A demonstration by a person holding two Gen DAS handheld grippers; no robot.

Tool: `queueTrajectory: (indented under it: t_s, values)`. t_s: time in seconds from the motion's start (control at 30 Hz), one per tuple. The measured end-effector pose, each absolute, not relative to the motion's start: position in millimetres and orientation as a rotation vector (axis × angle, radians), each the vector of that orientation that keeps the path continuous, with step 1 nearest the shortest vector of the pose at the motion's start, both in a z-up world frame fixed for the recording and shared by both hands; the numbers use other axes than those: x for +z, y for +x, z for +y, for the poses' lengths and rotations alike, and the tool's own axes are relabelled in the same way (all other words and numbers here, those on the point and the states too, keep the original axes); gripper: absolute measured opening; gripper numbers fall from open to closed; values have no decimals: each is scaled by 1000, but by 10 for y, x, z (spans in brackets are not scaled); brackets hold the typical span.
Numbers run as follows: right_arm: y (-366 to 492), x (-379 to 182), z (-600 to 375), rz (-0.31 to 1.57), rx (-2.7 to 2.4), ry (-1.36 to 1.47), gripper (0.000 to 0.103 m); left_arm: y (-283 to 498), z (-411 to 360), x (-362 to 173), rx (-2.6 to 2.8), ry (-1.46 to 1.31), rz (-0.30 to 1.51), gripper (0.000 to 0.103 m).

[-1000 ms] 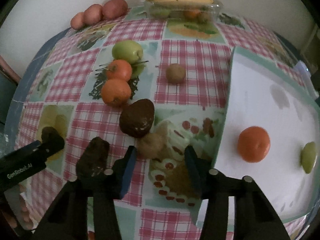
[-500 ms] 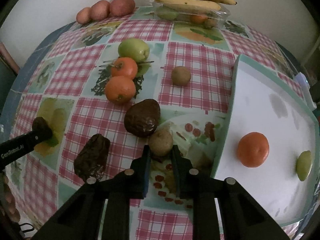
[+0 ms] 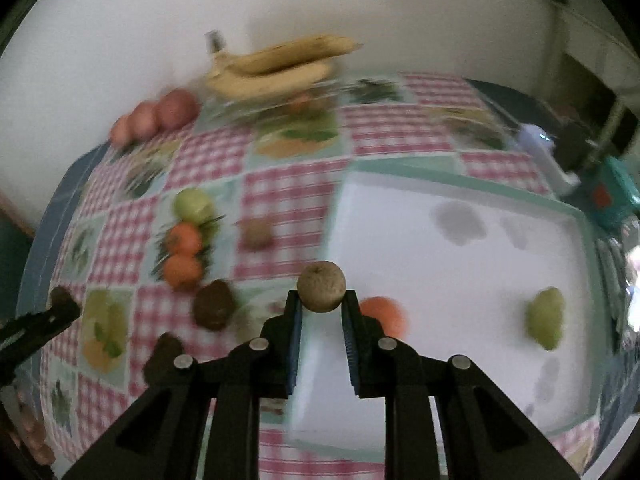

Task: Organize fruits
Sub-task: 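Carry the kiwi and avocado into the white tray and open both tools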

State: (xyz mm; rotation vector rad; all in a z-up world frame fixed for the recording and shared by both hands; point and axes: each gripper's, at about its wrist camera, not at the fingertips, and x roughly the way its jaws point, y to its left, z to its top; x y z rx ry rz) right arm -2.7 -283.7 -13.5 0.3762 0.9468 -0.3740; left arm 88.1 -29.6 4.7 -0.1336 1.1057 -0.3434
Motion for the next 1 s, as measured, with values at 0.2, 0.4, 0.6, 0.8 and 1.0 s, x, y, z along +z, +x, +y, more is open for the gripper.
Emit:
queueTrajectory:
  t_s: [0.2,0.4,0.6,0.8,1.0]
  values:
    - [-390,-179,-3388,923,-503,490,20,672,-907,135,-506,-20,1076,43]
    - [-761,-273,-3777,915,-597,562,20,327,-1523,149,-709,89,1037,43]
    - [-1014,-276,-3948,908,-646,575,20,-57,-2107,-35,-841,239,1025,43]
    - [-1049,-372,-3966,945,-640,577,21,-169,-2360,-289,-876,309,1056,43]
    - [-1000,-566,-3956,1018,-628,584,21,-201,-2376,-447,-863,342,1091,43]
